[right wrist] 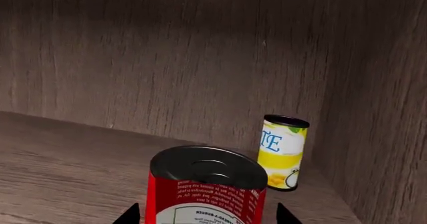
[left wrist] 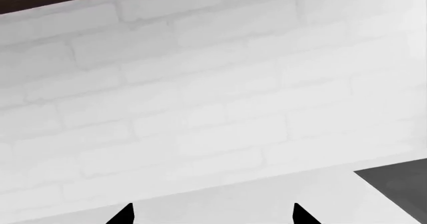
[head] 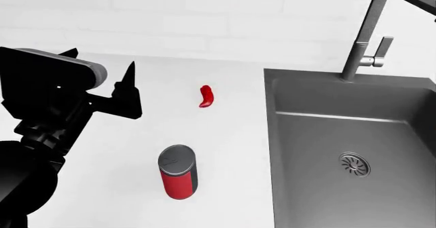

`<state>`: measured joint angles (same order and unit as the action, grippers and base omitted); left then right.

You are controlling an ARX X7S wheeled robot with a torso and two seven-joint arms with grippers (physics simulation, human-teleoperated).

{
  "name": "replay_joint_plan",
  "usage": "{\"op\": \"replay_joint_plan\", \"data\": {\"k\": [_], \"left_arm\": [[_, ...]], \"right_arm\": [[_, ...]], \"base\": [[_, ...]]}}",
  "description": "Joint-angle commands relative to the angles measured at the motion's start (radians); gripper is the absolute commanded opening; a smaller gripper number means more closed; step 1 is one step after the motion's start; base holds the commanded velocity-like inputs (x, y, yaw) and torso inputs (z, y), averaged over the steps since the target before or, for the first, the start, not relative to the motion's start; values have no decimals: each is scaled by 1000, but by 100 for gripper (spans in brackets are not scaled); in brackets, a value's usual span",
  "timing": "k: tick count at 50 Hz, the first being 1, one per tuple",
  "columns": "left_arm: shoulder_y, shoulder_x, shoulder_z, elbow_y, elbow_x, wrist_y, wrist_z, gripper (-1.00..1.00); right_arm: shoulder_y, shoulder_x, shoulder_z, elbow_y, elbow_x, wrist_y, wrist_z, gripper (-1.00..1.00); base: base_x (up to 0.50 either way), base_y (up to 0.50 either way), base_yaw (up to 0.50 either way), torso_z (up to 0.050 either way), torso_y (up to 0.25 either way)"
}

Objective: Pick the cans from the counter and place them in their designated side in the cabinet.

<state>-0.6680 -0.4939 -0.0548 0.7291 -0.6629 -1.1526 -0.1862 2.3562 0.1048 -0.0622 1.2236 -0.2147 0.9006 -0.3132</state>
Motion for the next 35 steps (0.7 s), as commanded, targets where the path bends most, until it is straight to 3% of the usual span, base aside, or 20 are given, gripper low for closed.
{"op": "replay_joint_plan", "data": {"k": [1,22,35], "left_arm": [[-3,-3,-4,3,-10,-4,-4,100],[-5,-6,-2,-3,-17,5,-9,100],[-5,-6,-9,4,-30,-2,-18,100]], "right_arm": [[0,4,-37,19,-24,16,-24,100],[-1,0,35,-201,-43,23,-95,100],[-1,-25,-7,-358,-81,31,-171,100]], "base": [[0,0,0,0,0],[0,0,0,0,0],[0,0,0,0,0]]}}
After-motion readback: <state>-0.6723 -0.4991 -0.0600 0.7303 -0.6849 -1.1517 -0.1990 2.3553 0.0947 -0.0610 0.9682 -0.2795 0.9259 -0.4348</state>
